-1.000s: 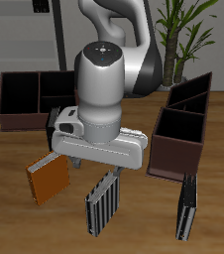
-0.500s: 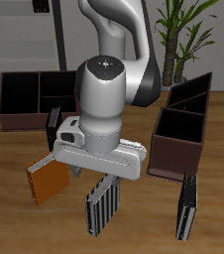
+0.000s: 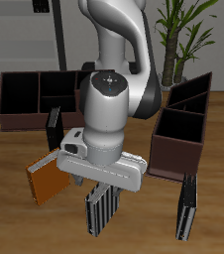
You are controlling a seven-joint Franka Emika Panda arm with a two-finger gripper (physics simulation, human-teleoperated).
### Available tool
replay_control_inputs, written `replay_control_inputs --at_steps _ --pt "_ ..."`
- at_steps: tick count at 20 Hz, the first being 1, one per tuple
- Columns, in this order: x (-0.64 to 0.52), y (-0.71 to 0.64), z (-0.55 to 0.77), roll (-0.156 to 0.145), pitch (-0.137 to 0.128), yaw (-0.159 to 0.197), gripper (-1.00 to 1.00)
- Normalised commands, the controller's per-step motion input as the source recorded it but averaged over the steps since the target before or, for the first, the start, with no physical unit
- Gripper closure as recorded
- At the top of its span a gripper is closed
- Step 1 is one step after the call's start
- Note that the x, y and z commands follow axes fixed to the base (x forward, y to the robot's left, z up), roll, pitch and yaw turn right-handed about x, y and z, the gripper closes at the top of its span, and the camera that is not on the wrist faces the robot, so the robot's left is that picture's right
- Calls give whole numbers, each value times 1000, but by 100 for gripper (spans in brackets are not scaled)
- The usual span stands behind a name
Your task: Place the right striped book into the left desk caddy's back compartment
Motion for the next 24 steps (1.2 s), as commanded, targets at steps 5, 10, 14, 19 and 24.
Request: replay_control_inputs --at_steps 5,10,14,19,24 --pt "78 4 -299 -9 51 -41 -100" --pt "38 -43 -316 5 72 -47 -100" --pt "13 -94 -281 -3 52 -35 100" --pt "-68 23 -32 12 14 -19 100" --pt "-122 4 199 -3 -9 25 100"
